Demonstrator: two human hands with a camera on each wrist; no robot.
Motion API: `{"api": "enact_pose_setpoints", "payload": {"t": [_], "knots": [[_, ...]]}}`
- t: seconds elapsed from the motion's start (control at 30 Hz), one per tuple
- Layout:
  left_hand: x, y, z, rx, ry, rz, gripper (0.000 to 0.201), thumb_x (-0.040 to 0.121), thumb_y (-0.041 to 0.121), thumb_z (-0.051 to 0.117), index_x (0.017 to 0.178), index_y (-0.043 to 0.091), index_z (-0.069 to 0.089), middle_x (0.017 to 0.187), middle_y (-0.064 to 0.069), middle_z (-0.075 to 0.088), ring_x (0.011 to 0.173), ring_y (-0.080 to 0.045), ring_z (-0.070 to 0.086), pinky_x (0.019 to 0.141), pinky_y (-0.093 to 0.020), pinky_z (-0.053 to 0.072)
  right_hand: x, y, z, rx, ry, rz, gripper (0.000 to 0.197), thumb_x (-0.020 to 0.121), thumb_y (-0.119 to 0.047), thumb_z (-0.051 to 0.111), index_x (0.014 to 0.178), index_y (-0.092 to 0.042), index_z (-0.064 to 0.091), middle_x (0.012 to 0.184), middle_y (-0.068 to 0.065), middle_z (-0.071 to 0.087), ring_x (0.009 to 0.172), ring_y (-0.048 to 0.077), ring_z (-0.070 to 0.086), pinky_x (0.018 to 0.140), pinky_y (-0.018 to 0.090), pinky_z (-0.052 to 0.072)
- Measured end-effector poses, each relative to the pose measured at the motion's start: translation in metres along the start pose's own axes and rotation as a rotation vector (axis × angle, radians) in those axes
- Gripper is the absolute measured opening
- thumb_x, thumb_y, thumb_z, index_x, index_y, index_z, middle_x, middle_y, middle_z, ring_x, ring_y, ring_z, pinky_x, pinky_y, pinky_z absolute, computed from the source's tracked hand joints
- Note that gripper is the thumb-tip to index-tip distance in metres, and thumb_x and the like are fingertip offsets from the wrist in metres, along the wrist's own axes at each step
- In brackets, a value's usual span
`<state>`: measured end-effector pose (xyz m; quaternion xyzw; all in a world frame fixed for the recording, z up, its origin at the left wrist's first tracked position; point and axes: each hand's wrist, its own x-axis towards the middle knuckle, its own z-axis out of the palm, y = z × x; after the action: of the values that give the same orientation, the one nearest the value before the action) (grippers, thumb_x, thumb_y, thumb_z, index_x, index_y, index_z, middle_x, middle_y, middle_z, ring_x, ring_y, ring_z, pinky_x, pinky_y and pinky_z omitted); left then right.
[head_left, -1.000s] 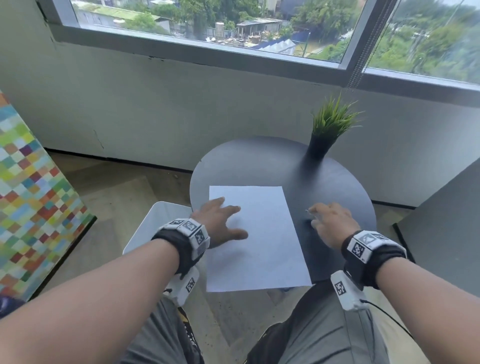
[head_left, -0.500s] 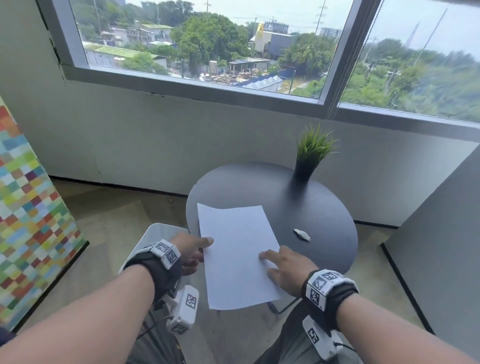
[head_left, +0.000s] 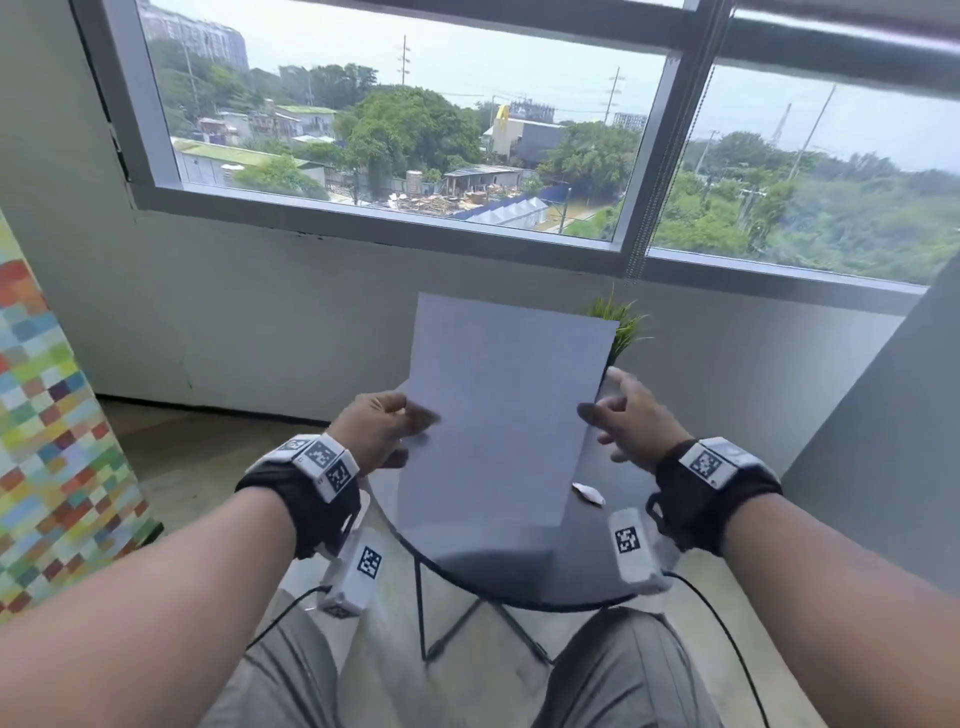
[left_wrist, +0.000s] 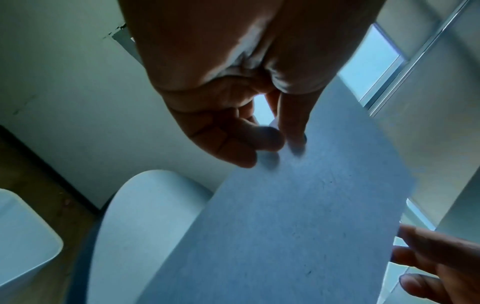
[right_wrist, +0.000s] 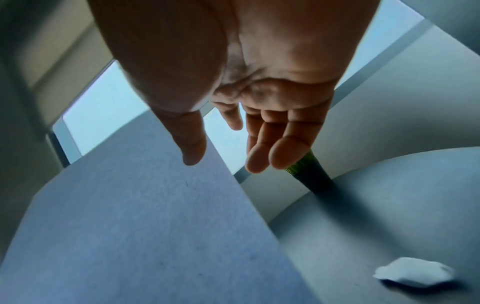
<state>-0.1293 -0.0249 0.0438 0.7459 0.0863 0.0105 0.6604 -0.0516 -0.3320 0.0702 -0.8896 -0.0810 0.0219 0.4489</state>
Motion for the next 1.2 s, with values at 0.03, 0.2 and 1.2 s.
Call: {"api": "enact_pose_setpoints", "payload": {"t": [0.03,0.2,1.2], "knots": [[0.000,0.007,0.000,-0.005,-0.001,0.027,0.007,0.093,0.017,0.068,0.090,0.014,0.074,0.072,0.001,0.069,0.042,-0.001,0.053,0.044,-0.018,0.045,-0.001,-0.007,-0.006,0.065,-0.021,0.004,0.048,0.088,-0.035,0.067,0.130,-0.026,0.047,0.089,-0.002,0.061,0.078,0.021,0.063,0.058,0.032,0.050],[0.001,0.027,0.005,-0.008,0.002,0.090,0.009,0.097,0.017,0.063,0.092,0.016,0.071,0.067,0.009,0.072,0.046,0.001,0.059,0.052,-0.015,0.051,-0.012,-0.027,-0.016,0.239,-0.016,-0.045,0.009,0.089,-0.024,0.066,0.080,-0.022,0.066,0.078,-0.004,0.064,0.072,0.018,0.056,0.057,0.027,0.043],[0.069,-0.045,0.070,1.204,-0.353,0.173,0.083,0.088,0.053,0.060,0.154,0.044,0.011,0.158,0.007,0.026,0.139,-0.025,0.036,0.113,-0.045,0.036,0.067,0.041,0.058,0.447,-0.001,0.406,0.007,0.096,-0.019,0.053,0.098,-0.012,0.052,0.082,0.006,0.059,0.056,0.013,0.061,0.051,0.023,0.036]]}}
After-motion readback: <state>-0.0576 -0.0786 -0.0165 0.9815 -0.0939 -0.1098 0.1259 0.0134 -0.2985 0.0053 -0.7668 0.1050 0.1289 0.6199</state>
